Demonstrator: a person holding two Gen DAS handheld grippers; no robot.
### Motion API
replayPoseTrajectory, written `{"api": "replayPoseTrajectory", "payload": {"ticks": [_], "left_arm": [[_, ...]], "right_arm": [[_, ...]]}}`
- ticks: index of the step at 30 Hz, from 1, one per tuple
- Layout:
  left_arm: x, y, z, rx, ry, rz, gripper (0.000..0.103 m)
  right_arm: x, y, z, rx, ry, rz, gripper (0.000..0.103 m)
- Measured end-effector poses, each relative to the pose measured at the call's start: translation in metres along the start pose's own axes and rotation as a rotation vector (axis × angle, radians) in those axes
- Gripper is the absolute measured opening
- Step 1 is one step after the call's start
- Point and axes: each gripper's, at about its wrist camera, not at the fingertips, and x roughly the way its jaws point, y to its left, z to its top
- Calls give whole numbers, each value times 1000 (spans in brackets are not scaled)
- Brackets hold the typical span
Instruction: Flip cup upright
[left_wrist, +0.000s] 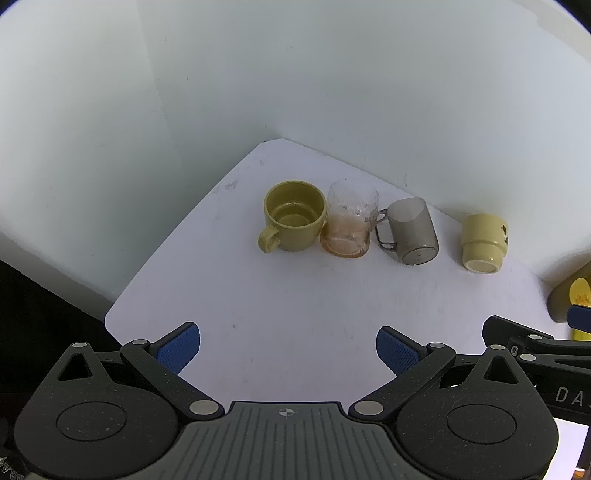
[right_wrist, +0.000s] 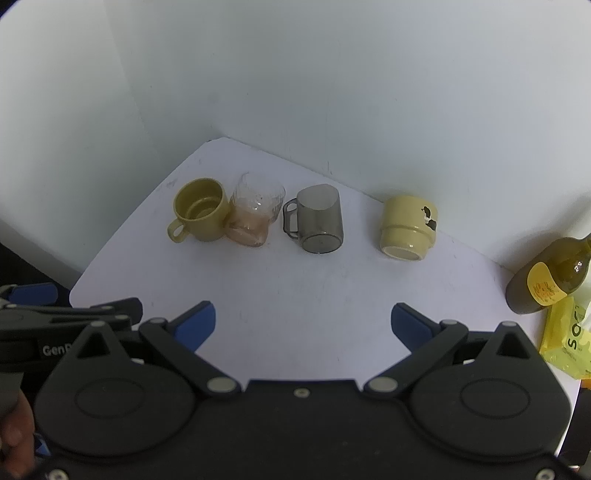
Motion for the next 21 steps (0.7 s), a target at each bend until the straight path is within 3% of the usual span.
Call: {"api": "replayPoseTrajectory", "payload": {"ticks": [21], "left_arm": [[4,-6,12,1,7,-1,103]], "right_arm": [[6,-9,7,10,4,3,103]]}}
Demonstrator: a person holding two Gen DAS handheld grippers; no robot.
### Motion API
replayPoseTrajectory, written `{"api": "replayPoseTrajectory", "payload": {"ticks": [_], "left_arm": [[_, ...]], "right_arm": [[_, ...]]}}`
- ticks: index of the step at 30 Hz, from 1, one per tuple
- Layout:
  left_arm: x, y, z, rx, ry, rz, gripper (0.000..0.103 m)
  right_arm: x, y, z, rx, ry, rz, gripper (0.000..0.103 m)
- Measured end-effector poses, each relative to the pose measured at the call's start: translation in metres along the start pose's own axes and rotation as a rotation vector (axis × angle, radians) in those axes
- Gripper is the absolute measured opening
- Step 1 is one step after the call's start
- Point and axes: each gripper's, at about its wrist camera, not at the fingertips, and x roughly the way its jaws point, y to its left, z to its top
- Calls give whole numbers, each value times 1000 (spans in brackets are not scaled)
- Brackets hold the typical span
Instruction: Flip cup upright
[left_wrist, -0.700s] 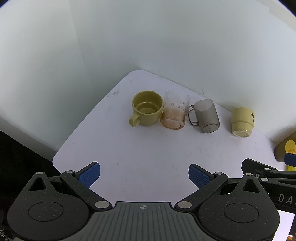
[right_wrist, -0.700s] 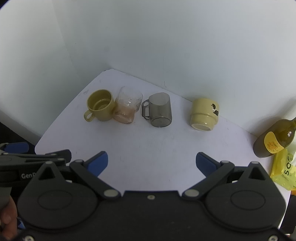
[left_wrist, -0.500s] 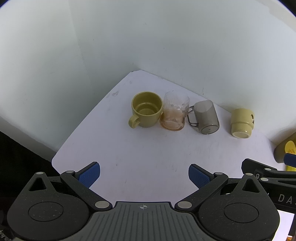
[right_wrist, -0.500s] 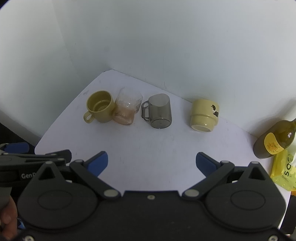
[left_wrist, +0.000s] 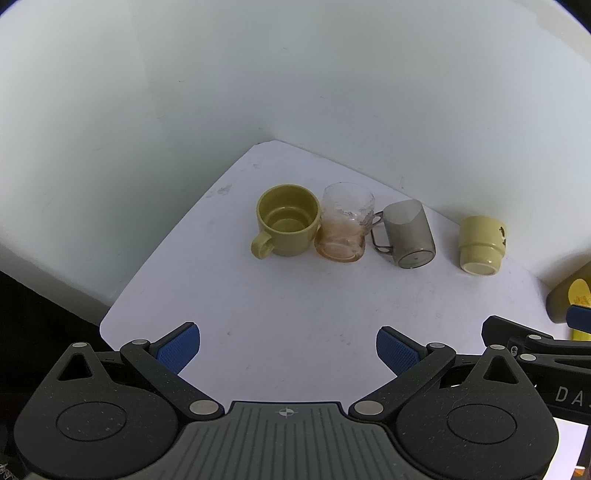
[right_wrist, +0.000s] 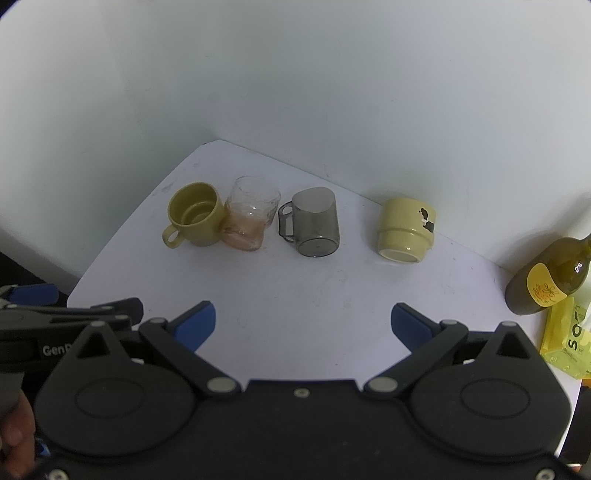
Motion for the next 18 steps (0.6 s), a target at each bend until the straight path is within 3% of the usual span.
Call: {"api": "replayPoseTrajectory", "payload": {"ticks": [18], "left_arm": [[2,-6,-1,0,-1,3,103]], "right_arm": [[1,-4,0,-3,4,6,103]]}}
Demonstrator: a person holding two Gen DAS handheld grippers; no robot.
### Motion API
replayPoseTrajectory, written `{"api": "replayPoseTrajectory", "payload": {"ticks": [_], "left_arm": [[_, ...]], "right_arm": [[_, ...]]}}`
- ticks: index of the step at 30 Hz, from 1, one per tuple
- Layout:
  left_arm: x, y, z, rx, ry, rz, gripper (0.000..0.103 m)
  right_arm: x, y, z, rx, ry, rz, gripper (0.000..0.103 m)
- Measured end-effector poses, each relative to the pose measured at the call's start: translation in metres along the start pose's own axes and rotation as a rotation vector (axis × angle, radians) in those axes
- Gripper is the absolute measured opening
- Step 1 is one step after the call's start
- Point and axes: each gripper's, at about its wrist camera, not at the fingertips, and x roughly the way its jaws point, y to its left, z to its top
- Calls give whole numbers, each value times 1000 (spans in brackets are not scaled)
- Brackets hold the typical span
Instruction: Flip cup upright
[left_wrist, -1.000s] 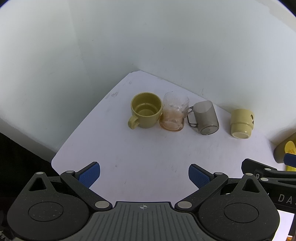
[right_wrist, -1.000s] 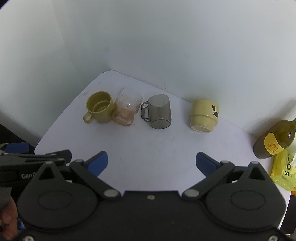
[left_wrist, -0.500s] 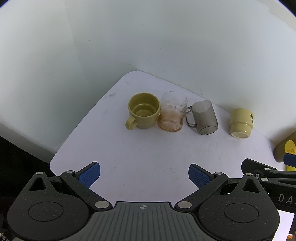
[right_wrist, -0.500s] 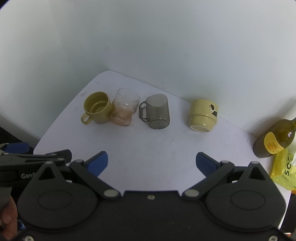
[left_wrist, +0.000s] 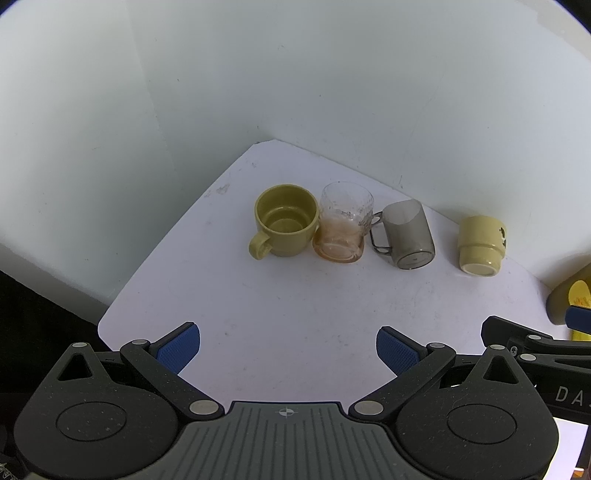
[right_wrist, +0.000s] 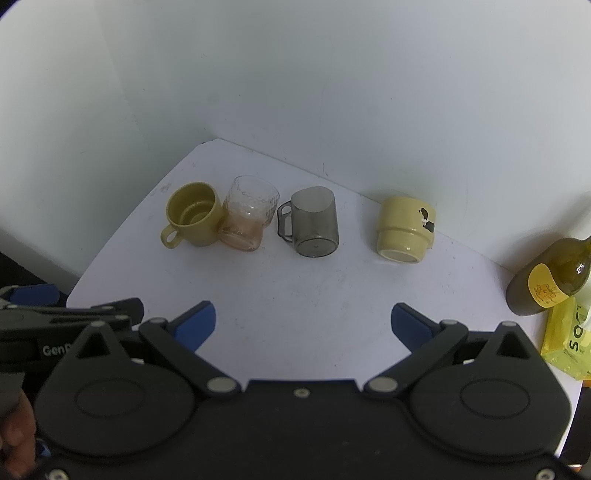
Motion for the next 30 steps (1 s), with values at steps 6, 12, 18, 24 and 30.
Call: {"api": "replayPoseTrajectory", "payload": {"ticks": [6,12,18,24,30], "left_arm": [[-2,-4,-1,6,-9,3,103],[-3,-4,-2,6,-7,5,103],[-3,4,-2,-3,-8,1,103],[-3,9,-1,-5,-10,-3,103],[-3,10,-1,-7,-8,-6,103]], "right_arm": [[-1,-2,0,11,-3,5,103],[0,-2,1,8,-4,7,103],[-1,2,3,1,-5,9,103],[-2,4,2,2,-7,9,103],[-2,4,3,1,-7,8,103]]}}
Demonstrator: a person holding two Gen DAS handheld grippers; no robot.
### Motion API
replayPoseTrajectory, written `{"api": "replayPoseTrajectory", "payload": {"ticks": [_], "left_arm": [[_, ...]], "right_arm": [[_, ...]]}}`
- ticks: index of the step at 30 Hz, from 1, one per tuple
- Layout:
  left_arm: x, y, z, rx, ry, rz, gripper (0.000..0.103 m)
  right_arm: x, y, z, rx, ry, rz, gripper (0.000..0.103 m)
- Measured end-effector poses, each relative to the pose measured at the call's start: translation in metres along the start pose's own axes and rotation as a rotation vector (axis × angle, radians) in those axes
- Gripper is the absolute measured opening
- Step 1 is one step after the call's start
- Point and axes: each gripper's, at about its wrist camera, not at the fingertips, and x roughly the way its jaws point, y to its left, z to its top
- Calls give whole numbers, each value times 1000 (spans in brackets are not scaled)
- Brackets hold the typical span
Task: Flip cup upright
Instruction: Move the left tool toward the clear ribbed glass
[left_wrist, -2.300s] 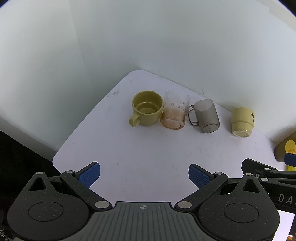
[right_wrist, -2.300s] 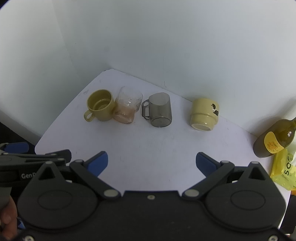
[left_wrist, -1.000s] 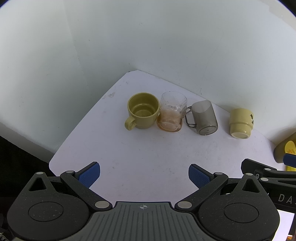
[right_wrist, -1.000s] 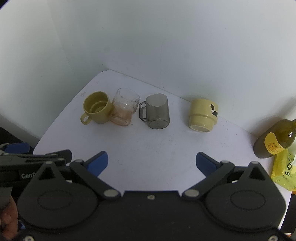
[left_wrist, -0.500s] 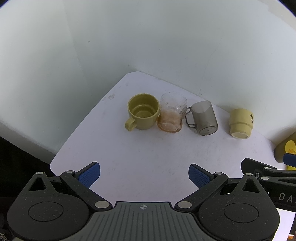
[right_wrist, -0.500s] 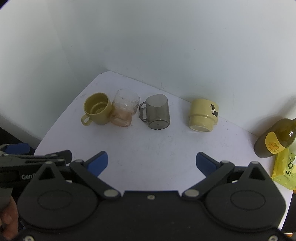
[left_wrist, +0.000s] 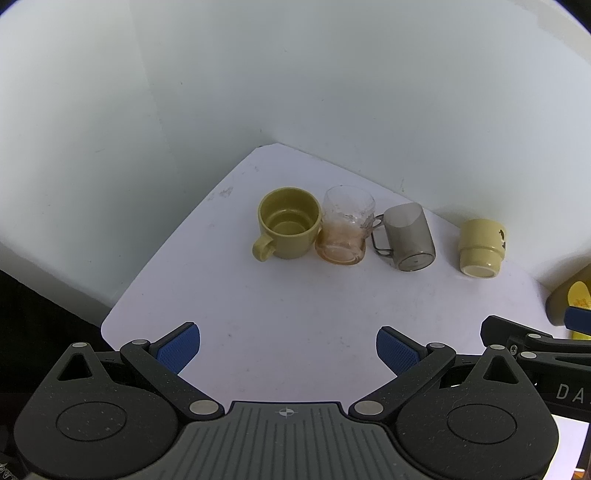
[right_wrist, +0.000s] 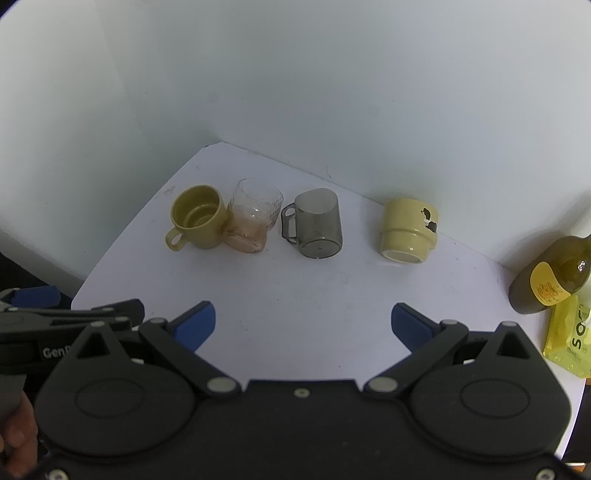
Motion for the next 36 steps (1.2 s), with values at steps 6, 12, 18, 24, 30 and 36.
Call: {"api": "replayPoseTrajectory", "payload": {"ticks": [6,12,18,24,30,36], "left_arm": [[0,-1,0,0,-2,2,103],[0,-2,0,4,5,5,103],[-1,-7,-2,12,-2,18,103],[1,-14,-8,23,-7,19,103],[6,-29,-17,30,-35,-2,103],[39,-47,-34,11,-96,-12,103]], "right_arm": [[0,-2,-1,2,1,2,103],[0,-1,-2,-4,3,5,103],[0,-5,-6,3,4,16,103],[8,-17,-14,16,32,16,103],[13,-40,-26,39,52,31,103],[22,-74,-36,76,76,33,103]]}}
